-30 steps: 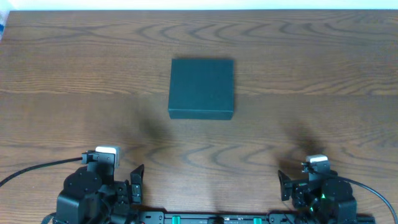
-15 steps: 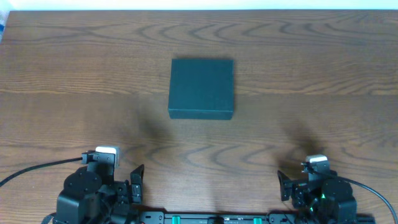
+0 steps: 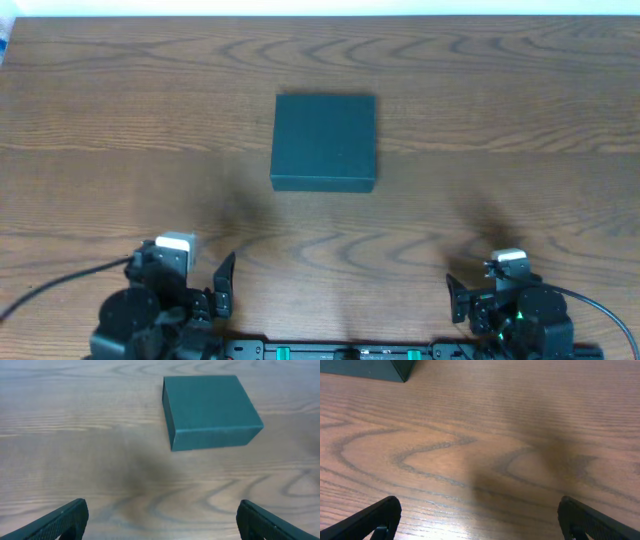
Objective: Pack container
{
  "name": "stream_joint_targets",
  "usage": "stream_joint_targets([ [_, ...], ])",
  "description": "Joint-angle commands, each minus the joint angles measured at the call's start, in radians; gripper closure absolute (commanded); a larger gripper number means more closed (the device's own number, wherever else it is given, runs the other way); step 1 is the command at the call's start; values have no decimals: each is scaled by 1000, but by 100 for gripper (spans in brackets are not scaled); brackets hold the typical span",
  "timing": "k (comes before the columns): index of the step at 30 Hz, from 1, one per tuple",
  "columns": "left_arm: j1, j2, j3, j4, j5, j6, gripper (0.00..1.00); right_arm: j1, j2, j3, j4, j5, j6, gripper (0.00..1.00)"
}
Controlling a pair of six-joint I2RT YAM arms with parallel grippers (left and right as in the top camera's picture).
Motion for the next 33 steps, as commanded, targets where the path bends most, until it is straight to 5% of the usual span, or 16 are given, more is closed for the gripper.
stream_joint_targets([
  [1, 3, -96, -112, 19, -16, 37, 5, -9, -8, -8, -2, -10, -14, 1],
  [6, 3, -259, -300, 58, -16, -23, 5, -9, -8, -8, -2, -10, -14, 1],
  [33, 3, -255, -519, 85, -59, -92, 5, -9, -8, -8, -2, -10, -14, 1],
])
